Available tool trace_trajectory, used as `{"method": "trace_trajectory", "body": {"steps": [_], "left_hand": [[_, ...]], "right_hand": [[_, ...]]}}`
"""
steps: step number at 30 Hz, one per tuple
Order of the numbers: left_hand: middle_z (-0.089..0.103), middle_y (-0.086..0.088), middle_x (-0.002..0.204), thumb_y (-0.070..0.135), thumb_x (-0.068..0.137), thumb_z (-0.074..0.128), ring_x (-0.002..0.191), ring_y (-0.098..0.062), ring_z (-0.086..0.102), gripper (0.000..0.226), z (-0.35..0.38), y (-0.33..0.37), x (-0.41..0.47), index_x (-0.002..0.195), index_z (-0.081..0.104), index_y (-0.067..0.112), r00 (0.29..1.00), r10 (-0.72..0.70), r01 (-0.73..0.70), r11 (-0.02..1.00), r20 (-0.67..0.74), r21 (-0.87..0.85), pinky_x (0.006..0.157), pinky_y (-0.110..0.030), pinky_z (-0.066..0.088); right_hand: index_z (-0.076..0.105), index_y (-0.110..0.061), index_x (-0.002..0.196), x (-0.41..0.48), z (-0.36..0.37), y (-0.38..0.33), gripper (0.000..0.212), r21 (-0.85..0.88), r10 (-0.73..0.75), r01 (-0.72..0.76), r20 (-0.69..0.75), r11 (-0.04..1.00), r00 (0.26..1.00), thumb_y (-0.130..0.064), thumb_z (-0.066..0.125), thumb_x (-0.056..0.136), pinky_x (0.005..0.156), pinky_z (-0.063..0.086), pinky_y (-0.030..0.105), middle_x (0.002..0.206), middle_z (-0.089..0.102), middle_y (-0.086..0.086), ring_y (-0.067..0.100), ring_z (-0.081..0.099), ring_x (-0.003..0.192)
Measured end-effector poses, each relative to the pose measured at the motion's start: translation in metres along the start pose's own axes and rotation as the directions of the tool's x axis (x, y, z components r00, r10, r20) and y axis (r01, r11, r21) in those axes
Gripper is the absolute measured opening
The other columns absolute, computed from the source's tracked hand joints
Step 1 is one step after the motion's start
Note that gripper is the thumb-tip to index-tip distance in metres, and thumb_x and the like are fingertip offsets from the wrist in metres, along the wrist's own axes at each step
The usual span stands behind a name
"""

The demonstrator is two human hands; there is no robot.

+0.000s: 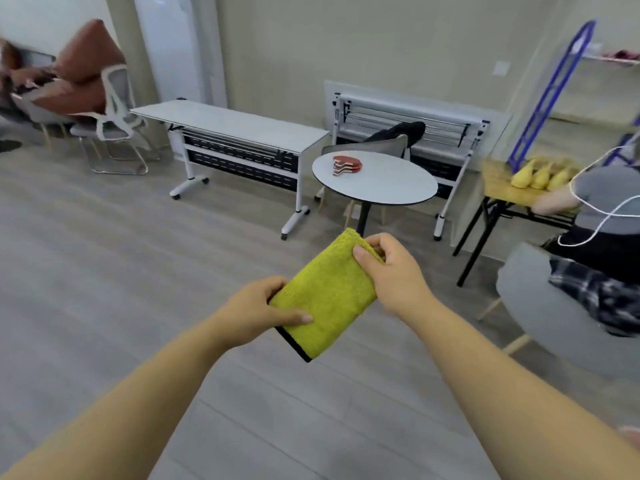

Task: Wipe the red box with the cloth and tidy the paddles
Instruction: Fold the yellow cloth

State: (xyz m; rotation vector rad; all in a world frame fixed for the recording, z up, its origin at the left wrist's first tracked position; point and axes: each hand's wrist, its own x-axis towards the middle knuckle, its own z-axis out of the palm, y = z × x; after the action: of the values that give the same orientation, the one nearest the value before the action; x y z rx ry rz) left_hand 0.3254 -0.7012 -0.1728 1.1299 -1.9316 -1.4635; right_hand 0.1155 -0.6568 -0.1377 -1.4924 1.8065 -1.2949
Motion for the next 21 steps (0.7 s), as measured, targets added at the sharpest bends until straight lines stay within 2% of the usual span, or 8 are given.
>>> {"method": "trace_trajectory", "body": {"steps": [2, 5, 7, 11, 16, 21], "left_hand": [[0.07, 0.01, 0.078, 0.028, 0.058, 0.082, 0.075, -0.003, 0.065, 0.042, -0.008, 0.0, 0.031, 0.096, 0.067, 0.018, 1.0, -0.011, 0.011, 0.998, 0.009, -0.055, 0.064, -0.016, 0.049], [0.071, 0.004, 0.074, 0.012, 0.07, 0.081, 0.072, -0.008, 0.068, 0.028, -0.011, -0.002, 0.079, 0.094, 0.066, 0.012, 0.999, -0.044, 0.046, 0.989, 0.014, -0.142, 0.061, -0.021, 0.053], [0.071, -0.002, 0.078, 0.01, 0.074, 0.077, 0.072, -0.011, 0.069, 0.024, -0.011, -0.001, 0.114, 0.095, 0.066, 0.009, 0.998, -0.061, 0.06, 0.985, 0.004, -0.161, 0.062, -0.024, 0.055], [0.068, -0.007, 0.085, 0.01, 0.078, 0.073, 0.068, -0.01, 0.069, 0.023, -0.008, 0.001, 0.192, 0.098, 0.063, 0.008, 0.997, -0.079, 0.076, 0.977, -0.008, -0.198, 0.058, -0.024, 0.055], [0.064, -0.008, 0.092, 0.021, 0.082, 0.07, 0.065, -0.015, 0.064, 0.023, -0.007, 0.012, 0.3, 0.101, 0.058, 0.014, 0.991, -0.118, 0.099, 0.962, -0.059, -0.255, 0.052, -0.026, 0.052], [0.067, -0.007, 0.093, 0.027, 0.082, 0.07, 0.069, -0.019, 0.065, 0.029, -0.008, 0.028, 0.4, 0.105, 0.058, 0.014, 0.983, -0.174, 0.147, 0.943, -0.064, -0.298, 0.053, -0.03, 0.053]], "right_hand": [[0.056, -0.013, 0.095, 0.024, -0.001, 0.013, 0.014, -0.001, 0.048, -0.048, -0.049, 0.999, 0.998, -0.027, 0.056, 0.093, 0.057, 0.036, 0.011, 0.078, 0.051, -0.009, 0.007, 0.047, 0.072], [0.055, -0.015, 0.093, 0.06, -0.008, 0.038, 0.015, -0.012, 0.131, -0.133, -0.093, 0.991, 0.987, -0.03, 0.056, 0.093, 0.06, 0.035, 0.018, 0.078, 0.05, -0.009, 0.006, 0.046, 0.071], [0.055, -0.015, 0.091, 0.085, -0.013, 0.056, 0.016, -0.018, 0.184, -0.188, -0.114, 0.982, 0.976, -0.032, 0.056, 0.093, 0.059, 0.034, 0.019, 0.077, 0.049, -0.009, 0.006, 0.045, 0.07], [0.056, -0.013, 0.09, 0.144, -0.026, 0.093, 0.023, -0.036, 0.28, -0.284, -0.101, 0.958, 0.955, -0.036, 0.058, 0.092, 0.059, 0.035, 0.022, 0.079, 0.051, -0.007, 0.01, 0.047, 0.071], [0.061, -0.007, 0.096, 0.23, -0.047, 0.14, 0.035, -0.023, 0.345, -0.346, -0.05, 0.938, 0.937, -0.042, 0.062, 0.088, 0.059, 0.037, 0.024, 0.083, 0.057, -0.002, 0.013, 0.05, 0.073], [0.061, -0.011, 0.089, 0.312, -0.064, 0.17, 0.025, 0.071, 0.397, -0.396, 0.003, 0.915, 0.918, -0.035, 0.065, 0.087, 0.057, 0.041, 0.022, 0.079, 0.06, -0.002, 0.009, 0.053, 0.065]]}}
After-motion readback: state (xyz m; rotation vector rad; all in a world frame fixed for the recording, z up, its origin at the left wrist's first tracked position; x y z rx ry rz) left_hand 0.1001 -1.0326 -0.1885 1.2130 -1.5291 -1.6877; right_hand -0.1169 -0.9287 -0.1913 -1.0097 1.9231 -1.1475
